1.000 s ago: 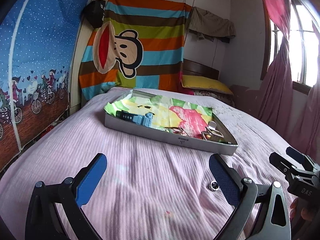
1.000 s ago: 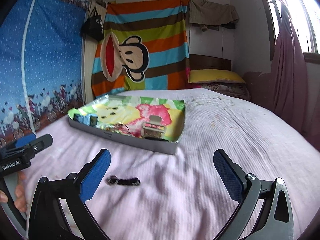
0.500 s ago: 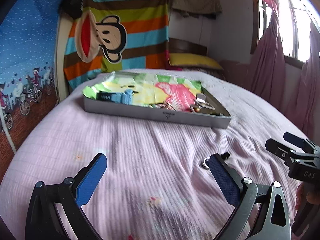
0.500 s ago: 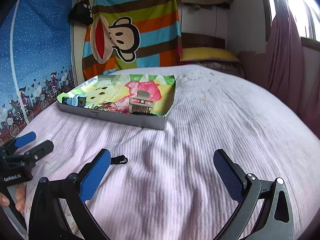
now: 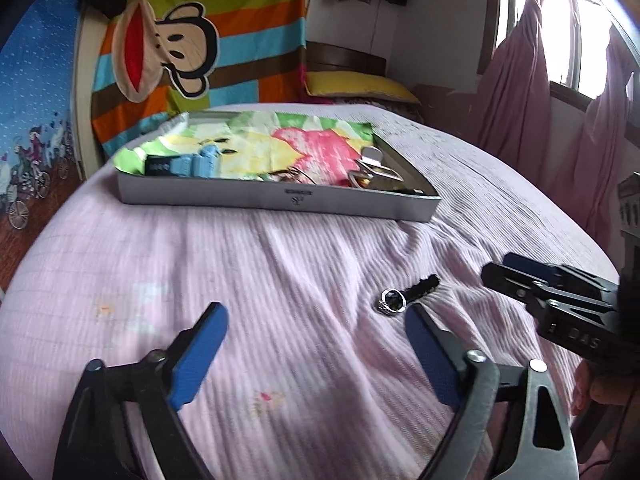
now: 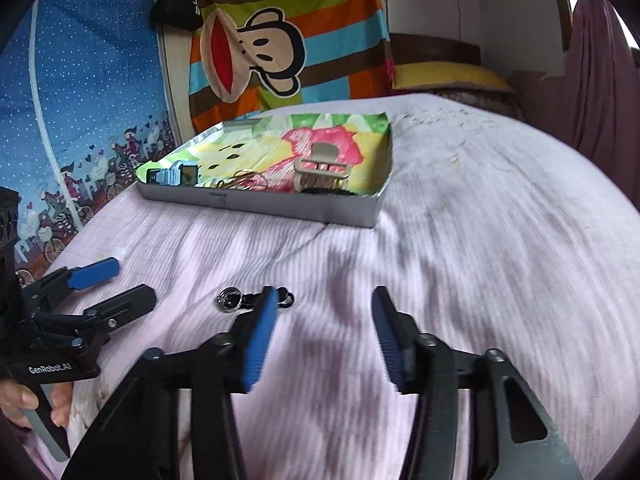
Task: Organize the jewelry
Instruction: 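Grasp the metal ring of the black keychain with the left tool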
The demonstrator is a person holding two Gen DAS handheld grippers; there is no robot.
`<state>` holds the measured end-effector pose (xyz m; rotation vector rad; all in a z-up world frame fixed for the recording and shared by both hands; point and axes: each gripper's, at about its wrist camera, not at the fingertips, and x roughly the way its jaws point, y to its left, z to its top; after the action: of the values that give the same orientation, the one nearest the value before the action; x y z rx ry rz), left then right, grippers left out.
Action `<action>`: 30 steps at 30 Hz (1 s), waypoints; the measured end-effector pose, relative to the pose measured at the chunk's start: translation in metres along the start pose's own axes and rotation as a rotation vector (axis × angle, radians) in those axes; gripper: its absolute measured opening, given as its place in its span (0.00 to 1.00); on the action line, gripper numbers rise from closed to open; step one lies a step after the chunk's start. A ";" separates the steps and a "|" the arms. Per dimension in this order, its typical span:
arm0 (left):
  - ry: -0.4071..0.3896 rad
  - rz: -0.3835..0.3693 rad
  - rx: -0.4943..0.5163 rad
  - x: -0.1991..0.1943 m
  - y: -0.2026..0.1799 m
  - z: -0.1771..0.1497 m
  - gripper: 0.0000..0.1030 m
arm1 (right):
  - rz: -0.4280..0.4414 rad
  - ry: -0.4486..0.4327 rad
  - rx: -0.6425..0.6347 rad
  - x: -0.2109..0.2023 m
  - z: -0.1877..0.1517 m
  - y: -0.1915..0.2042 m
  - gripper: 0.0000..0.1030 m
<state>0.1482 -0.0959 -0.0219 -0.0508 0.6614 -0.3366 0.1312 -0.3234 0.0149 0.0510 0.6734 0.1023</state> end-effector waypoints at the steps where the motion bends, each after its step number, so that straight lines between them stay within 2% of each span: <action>1: 0.010 -0.012 0.000 0.002 -0.001 0.001 0.77 | 0.008 0.006 0.002 0.003 -0.001 0.001 0.31; 7: 0.055 -0.094 -0.009 0.012 -0.007 0.004 0.53 | 0.045 0.020 0.010 0.014 -0.002 0.006 0.23; 11: 0.090 -0.146 -0.038 0.023 -0.008 0.007 0.37 | 0.067 0.029 0.017 0.021 -0.001 0.006 0.22; 16: 0.127 -0.207 -0.088 0.037 -0.006 0.012 0.26 | 0.086 0.037 0.022 0.032 0.002 0.009 0.17; 22: 0.170 -0.256 -0.147 0.051 -0.001 0.012 0.22 | 0.099 0.044 0.034 0.040 0.002 0.010 0.17; 28: 0.199 -0.270 -0.130 0.060 -0.009 0.014 0.22 | 0.112 0.064 0.042 0.047 0.002 0.011 0.17; 30: 0.209 -0.268 -0.123 0.063 -0.011 0.014 0.22 | 0.115 0.069 0.041 0.050 0.001 0.011 0.13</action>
<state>0.1999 -0.1274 -0.0470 -0.2254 0.8850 -0.5636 0.1702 -0.3071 -0.0141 0.1264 0.7420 0.2016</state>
